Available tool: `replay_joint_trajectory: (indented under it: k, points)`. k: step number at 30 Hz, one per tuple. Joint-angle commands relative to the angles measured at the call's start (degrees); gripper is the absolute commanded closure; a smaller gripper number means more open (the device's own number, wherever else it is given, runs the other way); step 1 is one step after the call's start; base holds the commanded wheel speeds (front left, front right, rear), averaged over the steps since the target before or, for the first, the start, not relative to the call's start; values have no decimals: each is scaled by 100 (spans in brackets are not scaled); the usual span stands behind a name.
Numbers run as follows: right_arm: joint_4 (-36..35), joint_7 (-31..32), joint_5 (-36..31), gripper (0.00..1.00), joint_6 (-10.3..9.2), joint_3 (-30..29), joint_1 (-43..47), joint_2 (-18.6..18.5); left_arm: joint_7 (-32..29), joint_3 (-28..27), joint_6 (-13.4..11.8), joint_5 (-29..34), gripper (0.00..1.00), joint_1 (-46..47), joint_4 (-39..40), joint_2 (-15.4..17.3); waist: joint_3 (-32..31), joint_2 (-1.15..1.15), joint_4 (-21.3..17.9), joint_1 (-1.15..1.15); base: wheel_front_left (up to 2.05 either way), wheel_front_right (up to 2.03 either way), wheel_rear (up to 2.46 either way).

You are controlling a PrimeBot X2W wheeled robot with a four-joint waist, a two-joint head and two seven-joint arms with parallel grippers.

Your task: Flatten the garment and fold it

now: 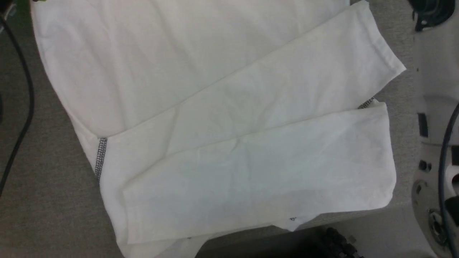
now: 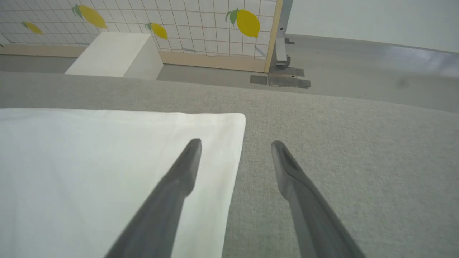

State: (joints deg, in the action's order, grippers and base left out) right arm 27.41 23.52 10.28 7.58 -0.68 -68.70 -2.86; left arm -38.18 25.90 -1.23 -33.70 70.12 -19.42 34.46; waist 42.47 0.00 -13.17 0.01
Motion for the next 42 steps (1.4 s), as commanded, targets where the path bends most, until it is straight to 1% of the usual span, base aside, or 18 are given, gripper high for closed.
replay_joint_trajectory:
  k: [1,3,7,11,15,16,17,19,20,23,27,29,33,37,42]
  points:
    - [316,127,-171,0,-9,-182,-280,-2,52,71,74,-1,100,101,-14,-86,140,0,345,-1,0,0,0]
    - [711,283,-420,0,-9,-439,-596,-2,136,118,150,3,100,190,-14,-173,208,0,482,-1,0,0,0]
    - [1223,506,-988,0,-9,-954,-1074,-2,278,183,261,8,100,329,-1,-297,343,0,703,-1,0,0,0]
    - [1507,873,-1511,0,-9,-1361,-1374,-2,417,216,334,-5,100,388,39,-376,459,0,847,-1,0,0,0]
    - [1666,1264,-1770,0,-9,-1585,-1562,-2,530,244,372,-9,100,402,77,-421,545,0,926,-1,0,0,0]
    - [1697,1369,-1823,13,-9,-1615,-1586,-2,546,249,376,-10,100,400,83,-427,556,0,934,-1,0,0,0]
    - [1721,1487,-1876,50,-9,-1651,-1611,-2,565,256,381,-13,100,396,90,-432,566,0,942,-1,0,0,0]
    - [1723,1641,-1984,98,-9,-1658,-1636,-2,590,264,390,-24,100,389,90,-439,574,0,953,-1,0,0,0]
    - [1709,1682,-2023,100,-9,-1661,-1639,-2,599,268,393,-30,100,386,85,-442,574,0,957,-1,0,0,0]
    - [1645,1742,-2082,100,-9,-1642,-1630,-2,630,276,405,-49,100,382,50,-448,565,0,969,-1,0,0,0]
    - [1508,1500,-2073,100,-9,-1538,-1573,-2,824,276,401,-2,100,381,19,-450,530,0,964,-1,0,0,0]
    - [1431,1219,-2020,100,-9,-1424,-1519,-2,1052,272,409,72,100,378,6,-436,467,0,952,-1,0,0,0]
    - [1355,529,-1739,100,-9,-1075,-1284,-2,1697,244,484,159,100,277,-41,-437,200,0,913,-1,0,0,0]
    - [1237,-243,-1330,100,-9,-589,-859,-6,2436,199,611,116,100,-2,-36,-437,-222,0,859,-1,0,0,0]
    - [942,-978,-649,100,-9,204,-62,-213,3134,309,779,-83,100,-634,159,-371,-863,0,836,-1,0,0,0]
